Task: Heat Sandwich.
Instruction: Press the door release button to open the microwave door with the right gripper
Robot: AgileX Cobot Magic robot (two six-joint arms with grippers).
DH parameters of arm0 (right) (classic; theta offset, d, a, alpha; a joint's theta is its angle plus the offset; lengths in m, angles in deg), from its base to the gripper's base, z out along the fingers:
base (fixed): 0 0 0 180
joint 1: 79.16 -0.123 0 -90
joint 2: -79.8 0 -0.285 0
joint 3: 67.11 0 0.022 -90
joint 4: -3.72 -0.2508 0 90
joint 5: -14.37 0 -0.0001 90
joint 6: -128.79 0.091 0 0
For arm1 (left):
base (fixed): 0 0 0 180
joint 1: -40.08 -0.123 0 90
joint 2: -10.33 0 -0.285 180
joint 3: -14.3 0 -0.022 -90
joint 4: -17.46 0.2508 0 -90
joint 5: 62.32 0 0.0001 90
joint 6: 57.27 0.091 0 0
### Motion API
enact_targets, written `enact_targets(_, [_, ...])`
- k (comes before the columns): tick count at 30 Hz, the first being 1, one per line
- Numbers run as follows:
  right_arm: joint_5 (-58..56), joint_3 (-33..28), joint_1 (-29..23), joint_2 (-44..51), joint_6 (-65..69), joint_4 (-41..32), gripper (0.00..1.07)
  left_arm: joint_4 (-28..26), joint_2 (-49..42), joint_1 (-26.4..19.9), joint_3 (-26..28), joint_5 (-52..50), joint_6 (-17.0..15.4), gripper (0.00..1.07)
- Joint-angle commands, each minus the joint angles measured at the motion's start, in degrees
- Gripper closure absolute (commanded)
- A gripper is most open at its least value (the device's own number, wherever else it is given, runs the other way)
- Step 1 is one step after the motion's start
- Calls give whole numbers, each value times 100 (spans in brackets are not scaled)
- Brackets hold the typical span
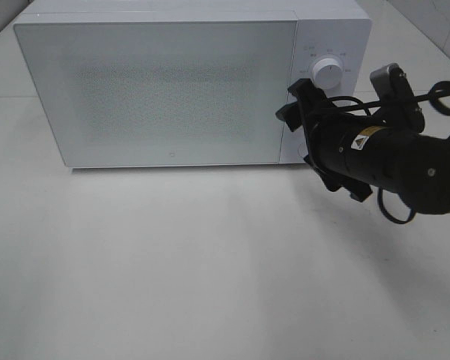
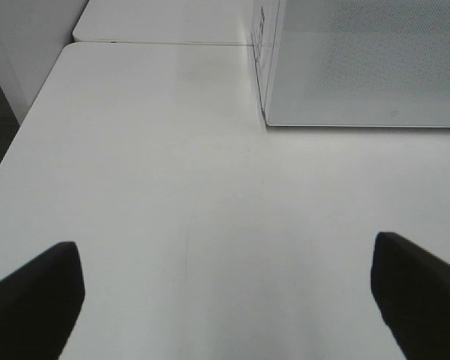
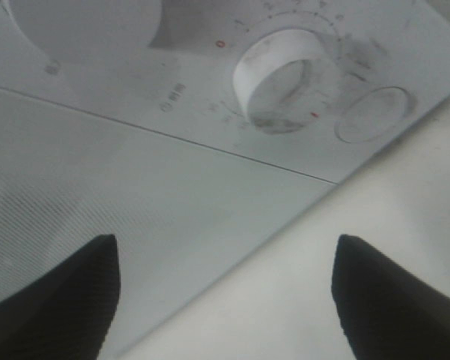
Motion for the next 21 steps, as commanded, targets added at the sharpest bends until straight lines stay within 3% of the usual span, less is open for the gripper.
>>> enact_targets(1, [-859, -6, 218, 264, -819, 332, 31, -29, -149, -17, -23, -40, -6, 9])
enact_targets(8, [-3249, 206, 825, 848, -2899, 728, 31, -29, -149, -17, -23, -40, -6, 9])
enact_targets(12, [-4102, 372, 911, 1146, -3655, 940, 31, -29, -149, -17, -23, -40, -6, 9])
enact_targets(21, [-5363, 395, 911, 2137, -3845, 1954, 31, -29, -149, -17, -23, -40, -6, 9])
